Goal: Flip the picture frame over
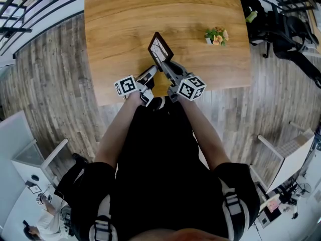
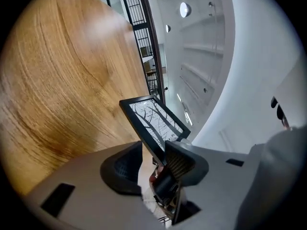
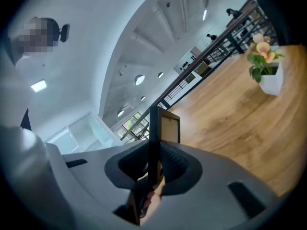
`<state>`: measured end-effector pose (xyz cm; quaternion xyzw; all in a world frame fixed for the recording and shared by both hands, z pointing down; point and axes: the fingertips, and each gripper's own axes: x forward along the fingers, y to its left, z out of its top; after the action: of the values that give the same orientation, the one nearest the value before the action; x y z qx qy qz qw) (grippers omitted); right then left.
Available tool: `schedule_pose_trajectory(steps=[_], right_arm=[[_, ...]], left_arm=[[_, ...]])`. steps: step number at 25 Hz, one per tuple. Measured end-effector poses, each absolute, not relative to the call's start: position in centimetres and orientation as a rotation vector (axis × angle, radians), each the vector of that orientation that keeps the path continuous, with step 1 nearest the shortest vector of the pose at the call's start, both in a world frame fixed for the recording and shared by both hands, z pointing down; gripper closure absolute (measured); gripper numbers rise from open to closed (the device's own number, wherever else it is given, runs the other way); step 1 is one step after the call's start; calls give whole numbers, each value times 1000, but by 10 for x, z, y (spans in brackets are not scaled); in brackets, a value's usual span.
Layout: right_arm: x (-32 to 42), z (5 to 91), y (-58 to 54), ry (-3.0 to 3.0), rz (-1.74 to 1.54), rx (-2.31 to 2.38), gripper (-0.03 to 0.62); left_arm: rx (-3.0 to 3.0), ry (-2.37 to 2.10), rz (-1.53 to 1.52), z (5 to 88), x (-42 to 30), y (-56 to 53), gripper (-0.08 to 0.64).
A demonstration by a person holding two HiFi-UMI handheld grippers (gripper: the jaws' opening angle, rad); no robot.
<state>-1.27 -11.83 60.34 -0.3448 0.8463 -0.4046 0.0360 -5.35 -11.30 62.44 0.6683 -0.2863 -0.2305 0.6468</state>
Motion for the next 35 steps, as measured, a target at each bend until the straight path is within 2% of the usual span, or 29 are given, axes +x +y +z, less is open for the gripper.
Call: schedule_pose_trajectory(steps=[12,19,26,29,30,32,35], right_arm=[[-17,582,-115,2279,-1441,-771,512],[-18,580,-106,2327,-1449,-692,513],[-11,590,-98,2328,-1488,-698,505],[-10,599,-94,2384,-1494,-731,469],[-10,601,-91,2416,-1495,-739,435],[-9,605,-87,2460,-1491,-755,440],[0,613,-90,2450,-1503,-805,401]], left_arm=[[1423,-586,-733,609,-64,-122,405],[1425,-583,-836,596,-79,-122,458],[1545,-586,-749,590,-75,-121,474],[1566,-588,-713,593,-74,-118,477],[1574,-590,-697,593,-73,-117,477],[1591,-586,-666,595,-73,-114,479],[1610,-588,-633,598,-73,-111,479]])
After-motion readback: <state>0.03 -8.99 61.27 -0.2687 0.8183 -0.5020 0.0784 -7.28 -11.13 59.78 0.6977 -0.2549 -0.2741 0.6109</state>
